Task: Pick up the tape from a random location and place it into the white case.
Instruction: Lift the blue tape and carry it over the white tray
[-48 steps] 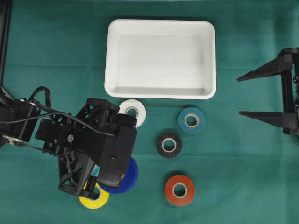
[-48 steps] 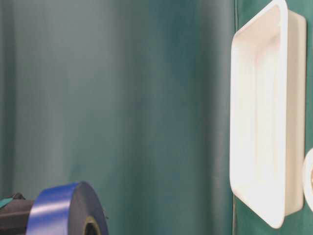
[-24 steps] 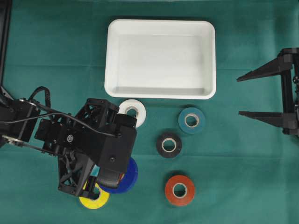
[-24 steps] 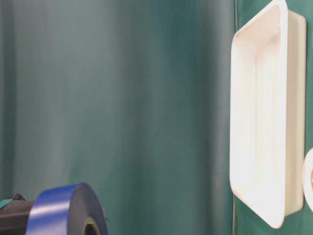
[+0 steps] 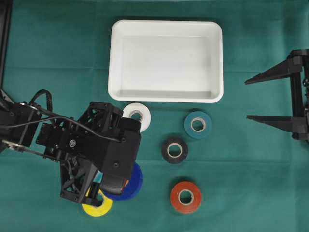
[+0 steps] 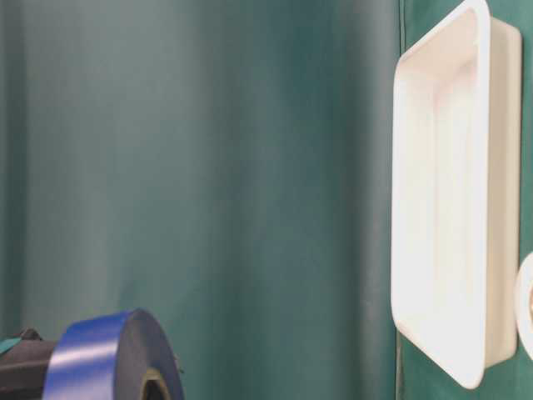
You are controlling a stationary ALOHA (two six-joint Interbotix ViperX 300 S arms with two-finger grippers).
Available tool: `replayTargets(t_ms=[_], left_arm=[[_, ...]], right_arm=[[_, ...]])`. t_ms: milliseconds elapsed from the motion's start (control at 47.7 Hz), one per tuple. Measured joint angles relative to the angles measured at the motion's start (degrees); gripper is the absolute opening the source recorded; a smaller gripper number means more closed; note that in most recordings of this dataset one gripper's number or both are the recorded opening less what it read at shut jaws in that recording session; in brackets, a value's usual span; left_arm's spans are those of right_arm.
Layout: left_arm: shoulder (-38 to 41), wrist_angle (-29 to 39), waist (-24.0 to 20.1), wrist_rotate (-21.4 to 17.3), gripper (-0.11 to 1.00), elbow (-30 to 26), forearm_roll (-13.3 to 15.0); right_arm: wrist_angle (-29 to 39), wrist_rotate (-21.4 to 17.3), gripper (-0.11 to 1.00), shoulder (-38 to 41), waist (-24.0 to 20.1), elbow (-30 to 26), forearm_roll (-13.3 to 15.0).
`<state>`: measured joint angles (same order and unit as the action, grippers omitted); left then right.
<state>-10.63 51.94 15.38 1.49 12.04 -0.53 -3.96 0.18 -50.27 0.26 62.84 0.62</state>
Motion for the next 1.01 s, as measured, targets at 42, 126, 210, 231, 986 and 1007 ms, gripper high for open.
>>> replayTargets(t_ms=[42,126,210,231,986,1007], left_arm=[[0.0,-0.2,-0.1,-0.1,0.24,0.1,0.0],[-0.1,-0.7,-0.8,0.0,0.24,0.5,0.0],[-0.1,-1.5,-2.4,-0.1,0.24,1.3,0.0],[0.0,-1.7,-3.0,0.0,0.24,1.6,0.0],[0.0,-4.0,-27.2,-5.6,0.24,4.7,-0.2],[0.0,-4.0,-27.8,-5.9,0.24,4.7,-0.2]], right_arm=[[0.0,0.0,0.91,0.0,0.0,0.0,0.1],[0.0,0.0,0.91,0.0,0.0,0.0,0.2],[0.0,0.1,0.91,0.0,0.0,0.0,0.2],[0.0,0.1,0.91,0.0,0.0,0.0,0.3],[0.7,0.1,0.91,0.0,0.0,0.0,0.3],[0.7,0.1,0.91,0.0,0.0,0.0,0.3]])
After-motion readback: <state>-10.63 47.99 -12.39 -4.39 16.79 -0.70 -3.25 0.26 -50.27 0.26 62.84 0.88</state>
